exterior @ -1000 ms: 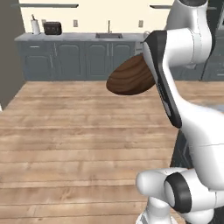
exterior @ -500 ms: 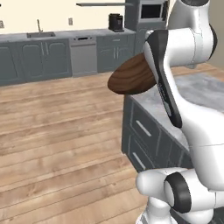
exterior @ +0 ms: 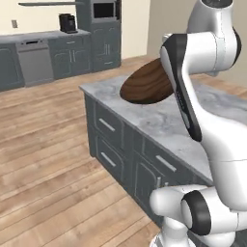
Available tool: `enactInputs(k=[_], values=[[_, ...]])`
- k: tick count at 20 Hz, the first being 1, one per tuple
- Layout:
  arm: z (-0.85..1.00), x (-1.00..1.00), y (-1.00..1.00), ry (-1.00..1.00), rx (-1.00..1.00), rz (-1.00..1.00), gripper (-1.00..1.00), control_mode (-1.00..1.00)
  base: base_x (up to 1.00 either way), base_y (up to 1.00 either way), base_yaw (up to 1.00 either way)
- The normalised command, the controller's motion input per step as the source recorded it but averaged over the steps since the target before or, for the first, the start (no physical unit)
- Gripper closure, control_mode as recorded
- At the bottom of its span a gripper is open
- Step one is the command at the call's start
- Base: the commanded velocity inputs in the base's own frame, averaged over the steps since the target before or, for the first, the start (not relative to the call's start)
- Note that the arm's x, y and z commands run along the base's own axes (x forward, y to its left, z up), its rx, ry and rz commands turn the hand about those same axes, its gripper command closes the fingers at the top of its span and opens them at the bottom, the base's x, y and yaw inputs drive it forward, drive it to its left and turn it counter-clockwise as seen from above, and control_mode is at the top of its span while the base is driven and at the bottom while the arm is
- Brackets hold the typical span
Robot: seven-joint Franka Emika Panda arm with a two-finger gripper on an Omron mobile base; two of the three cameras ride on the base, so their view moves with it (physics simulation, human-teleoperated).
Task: Pick up the bowls from the cabinet and place each bowl in front of a stool on the dining counter.
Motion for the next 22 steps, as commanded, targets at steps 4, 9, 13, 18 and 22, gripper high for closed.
enactInputs(k=[4, 9, 13, 18, 22], values=[[0.00, 0.00, 0.00, 0.00, 0.00, 0.00, 1.00, 1.00, -0.93, 0.00, -0.37], [0.00, 0.00, 0.00, 0.00, 0.00, 0.00, 1.00, 1.00, -0.97, 0.00, -0.33], [0.00, 0.00, 0.00, 0.00, 0.00, 0.00, 1.00, 1.00, -0.97, -0.14, -0.17], [0.00, 0.00, 0.00, 0.00, 0.00, 0.00, 1.00, 1.00, -0.98, -0.33, -0.01], [0.00, 0.00, 0.00, 0.00, 0.00, 0.00, 1.00, 1.00, -1.00, -0.46, 0.00]])
